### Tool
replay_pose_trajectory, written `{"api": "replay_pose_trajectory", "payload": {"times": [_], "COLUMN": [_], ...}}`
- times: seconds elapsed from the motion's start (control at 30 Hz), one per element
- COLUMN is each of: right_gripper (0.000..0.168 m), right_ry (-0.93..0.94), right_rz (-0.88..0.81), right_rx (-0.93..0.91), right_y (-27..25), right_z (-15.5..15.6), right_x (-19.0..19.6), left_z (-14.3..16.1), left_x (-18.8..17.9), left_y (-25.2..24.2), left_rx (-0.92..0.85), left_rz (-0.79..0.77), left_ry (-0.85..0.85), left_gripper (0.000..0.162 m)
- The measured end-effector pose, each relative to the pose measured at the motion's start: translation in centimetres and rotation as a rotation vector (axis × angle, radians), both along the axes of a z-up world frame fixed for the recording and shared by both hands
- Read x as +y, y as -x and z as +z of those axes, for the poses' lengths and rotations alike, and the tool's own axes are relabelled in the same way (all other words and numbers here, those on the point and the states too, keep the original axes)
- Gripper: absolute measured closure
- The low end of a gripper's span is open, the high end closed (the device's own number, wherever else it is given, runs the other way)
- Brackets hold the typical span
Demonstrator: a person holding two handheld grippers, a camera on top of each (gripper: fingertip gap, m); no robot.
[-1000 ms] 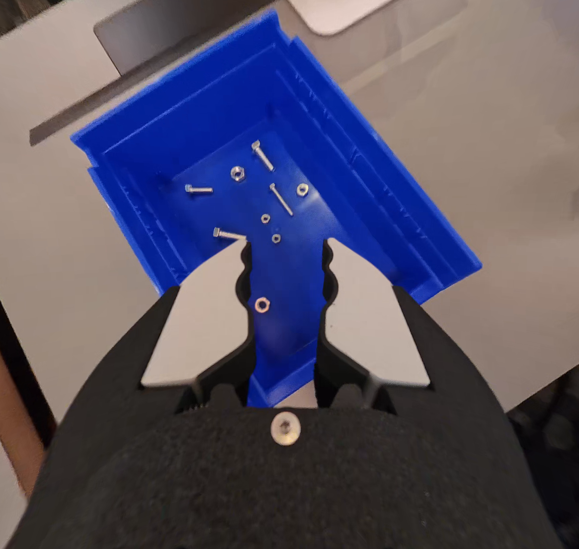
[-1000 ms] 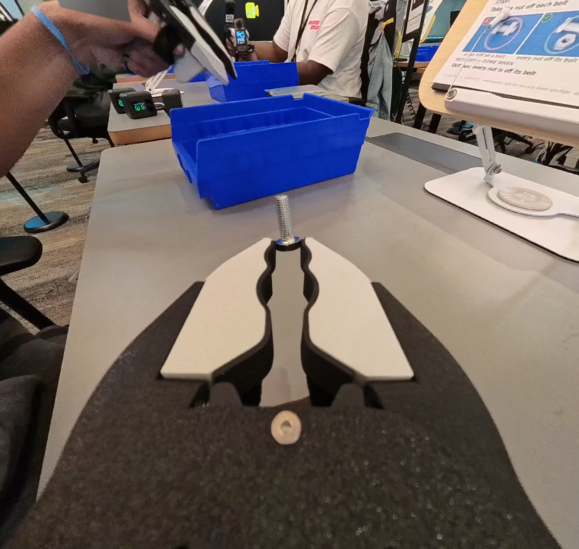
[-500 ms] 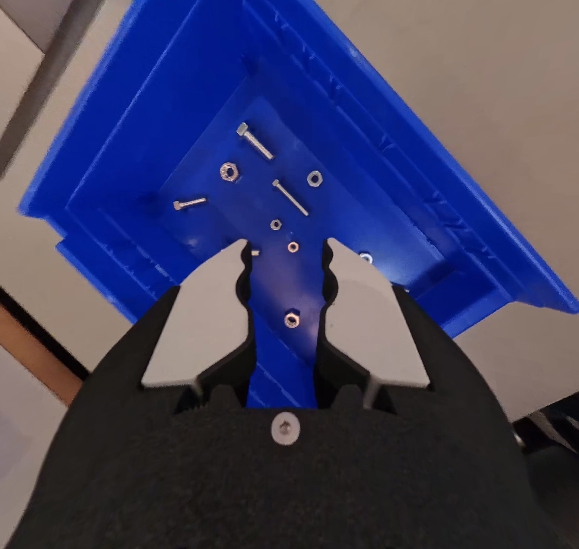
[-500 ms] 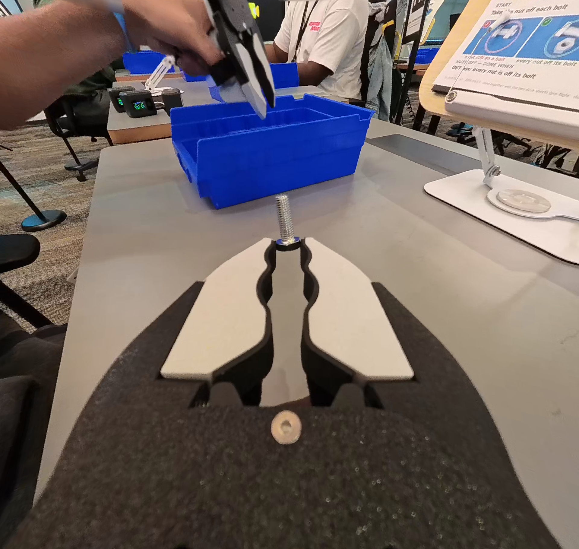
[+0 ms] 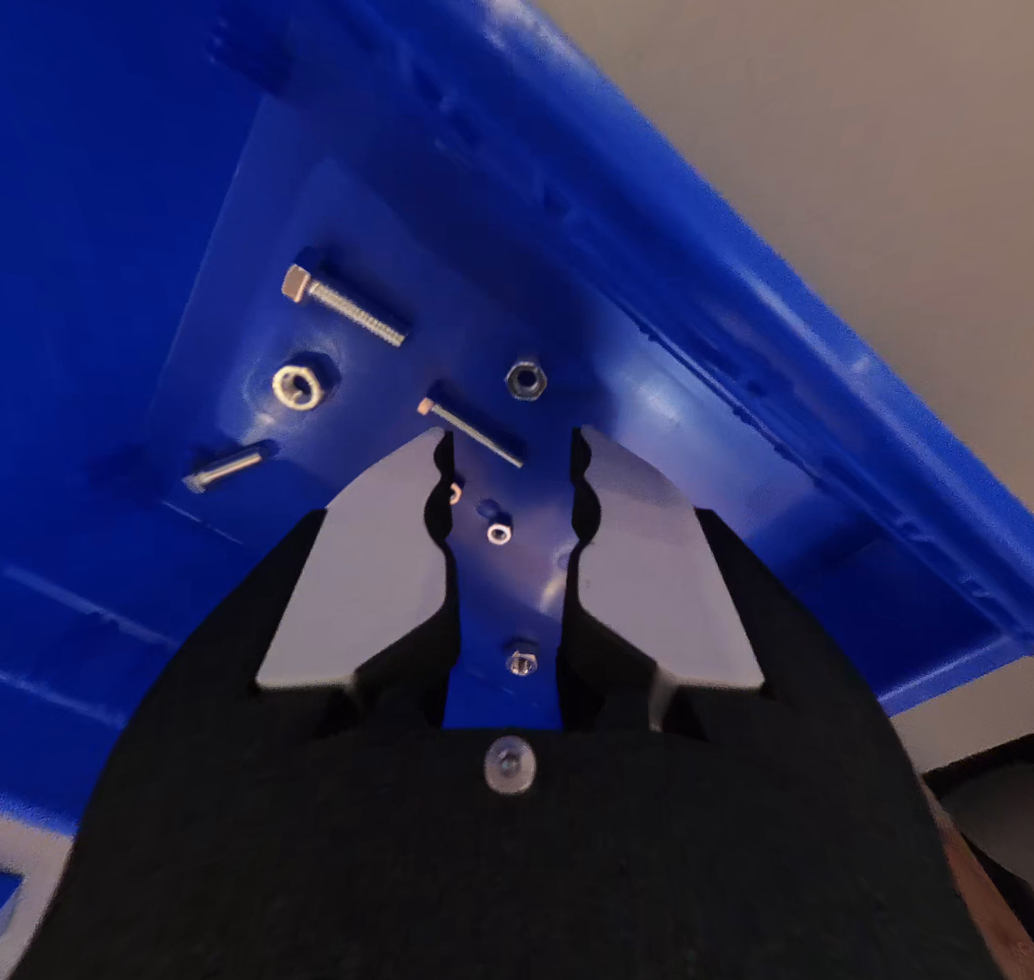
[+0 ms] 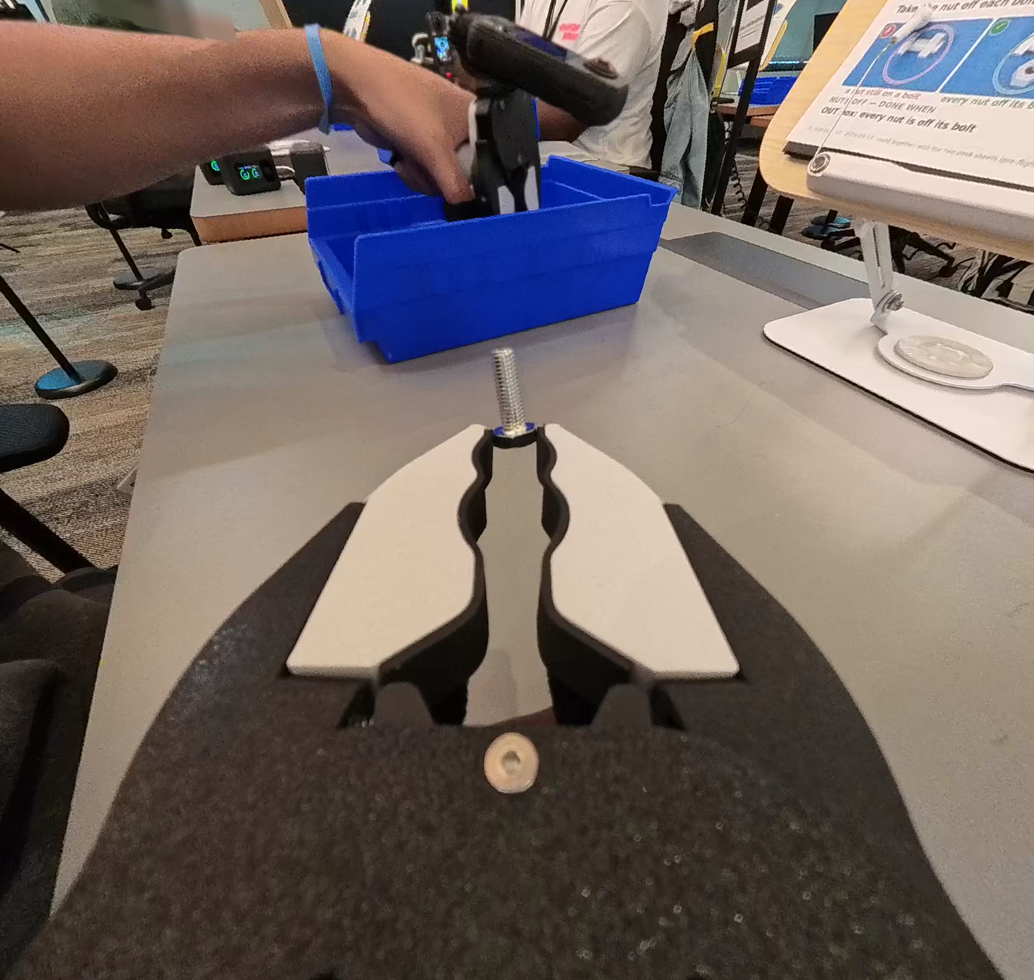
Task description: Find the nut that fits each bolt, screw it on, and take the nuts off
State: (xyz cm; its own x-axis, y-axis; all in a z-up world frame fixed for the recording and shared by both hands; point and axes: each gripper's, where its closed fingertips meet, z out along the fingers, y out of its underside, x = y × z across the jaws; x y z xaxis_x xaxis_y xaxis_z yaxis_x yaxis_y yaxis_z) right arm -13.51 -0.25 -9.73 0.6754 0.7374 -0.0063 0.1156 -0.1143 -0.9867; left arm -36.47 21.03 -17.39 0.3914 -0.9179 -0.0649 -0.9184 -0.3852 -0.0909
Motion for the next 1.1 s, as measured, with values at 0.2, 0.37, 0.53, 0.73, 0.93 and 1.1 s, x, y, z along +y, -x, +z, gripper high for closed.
{"api": "replay_pose_trajectory", "payload": {"times": [0.2,0.37,0.53,0.73,0.93,1.1], "right_gripper": [0.153,0.154,0.153,0.154,0.154,0.154], "right_ry": [0.001,-0.002,0.004,0.025,0.030,0.026], "right_rz": [-0.002,-0.010,-0.009,-0.008,-0.005,-0.005], "right_rx": [-0.010,-0.025,-0.035,-0.011,-0.013,-0.013], "right_y": [0.0,-0.1,-0.1,-0.3,-0.2,-0.2], "right_z": [-0.2,-0.4,-0.7,-0.8,-0.8,-0.8], "right_x": [0.1,0.2,0.3,0.5,0.6,0.5], "left_z": [-0.7,-1.0,-1.5,-1.5,-1.6,-1.4], "left_x": [-0.3,0.1,0.2,0.0,0.0,-0.8], "left_y": [-0.5,-1.1,-0.6,-0.9,-0.9,-0.2], "left_rx": [-0.025,-0.037,0.002,-0.002,-0.005,-0.008], "left_rz": [-0.226,-0.404,-0.488,-0.533,-0.560,-0.522], "left_ry": [0.029,0.034,0.088,0.106,0.082,0.111], "left_gripper": [0.123,0.123,0.123,0.122,0.148,0.148]}}
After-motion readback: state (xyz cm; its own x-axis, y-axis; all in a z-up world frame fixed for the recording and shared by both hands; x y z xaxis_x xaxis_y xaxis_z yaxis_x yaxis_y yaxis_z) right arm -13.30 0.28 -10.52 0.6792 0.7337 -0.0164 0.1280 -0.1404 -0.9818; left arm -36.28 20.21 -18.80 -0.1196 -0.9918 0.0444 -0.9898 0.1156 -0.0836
